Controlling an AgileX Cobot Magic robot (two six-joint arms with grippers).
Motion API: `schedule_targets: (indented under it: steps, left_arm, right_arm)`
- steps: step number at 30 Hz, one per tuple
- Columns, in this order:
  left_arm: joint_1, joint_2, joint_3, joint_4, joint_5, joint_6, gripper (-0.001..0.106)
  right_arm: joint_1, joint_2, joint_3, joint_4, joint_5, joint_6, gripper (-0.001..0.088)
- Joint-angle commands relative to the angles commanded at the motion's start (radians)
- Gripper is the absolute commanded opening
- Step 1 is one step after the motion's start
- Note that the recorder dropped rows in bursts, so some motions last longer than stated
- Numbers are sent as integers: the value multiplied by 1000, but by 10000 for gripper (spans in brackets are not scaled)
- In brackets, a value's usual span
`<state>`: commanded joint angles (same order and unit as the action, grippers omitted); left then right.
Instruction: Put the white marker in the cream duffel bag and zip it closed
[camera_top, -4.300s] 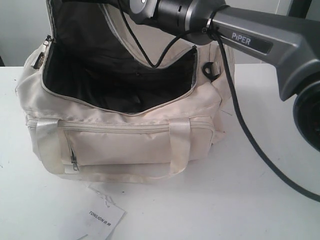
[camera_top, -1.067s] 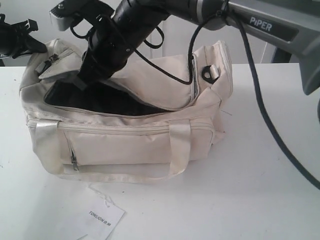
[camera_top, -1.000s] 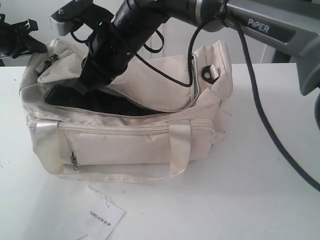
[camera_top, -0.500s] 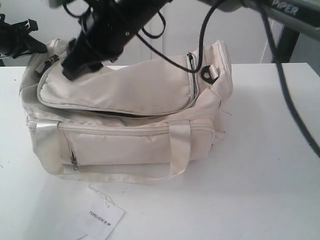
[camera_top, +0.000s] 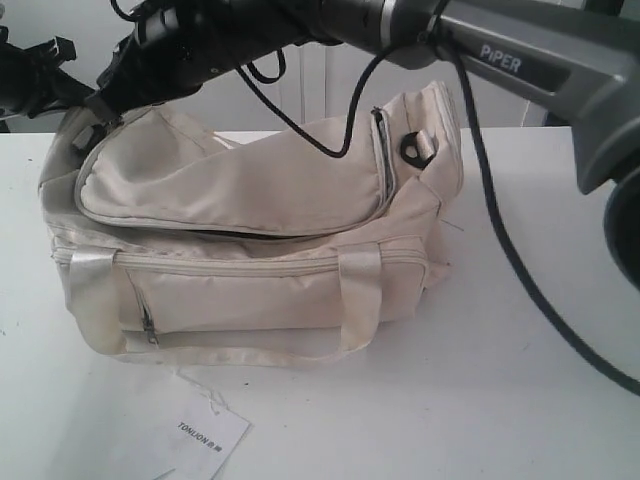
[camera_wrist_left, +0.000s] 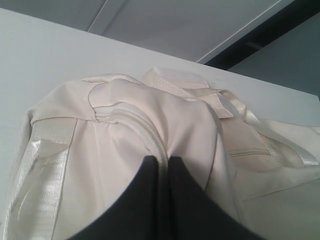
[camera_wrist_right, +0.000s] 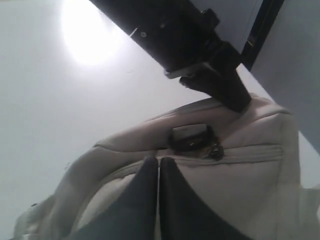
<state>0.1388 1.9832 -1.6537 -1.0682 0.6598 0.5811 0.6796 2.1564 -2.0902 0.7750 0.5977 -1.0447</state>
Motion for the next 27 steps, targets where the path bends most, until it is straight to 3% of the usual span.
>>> schedule_targets:
  steps: [3,7,11,18,27]
  left_arm:
    - [0,0,0,-4,-3,0,5]
    - [0,0,0,-5,-1,0,5]
    - [0,0,0,-8,-3,0,5]
    - [0,0,0,-8,-3,2,5]
    - [0,0,0,-8,-12,2,5]
  right_arm:
    - [0,41,-36,-2,-32,-42,62]
    - [0,101,-78,-2,-47,-62,280]
    - [9,154,-114,-2,-67,-124,400]
    - [31,224,-177,-8,-100,-190,420]
    - [31,266,-181,-28,-152,-254,420]
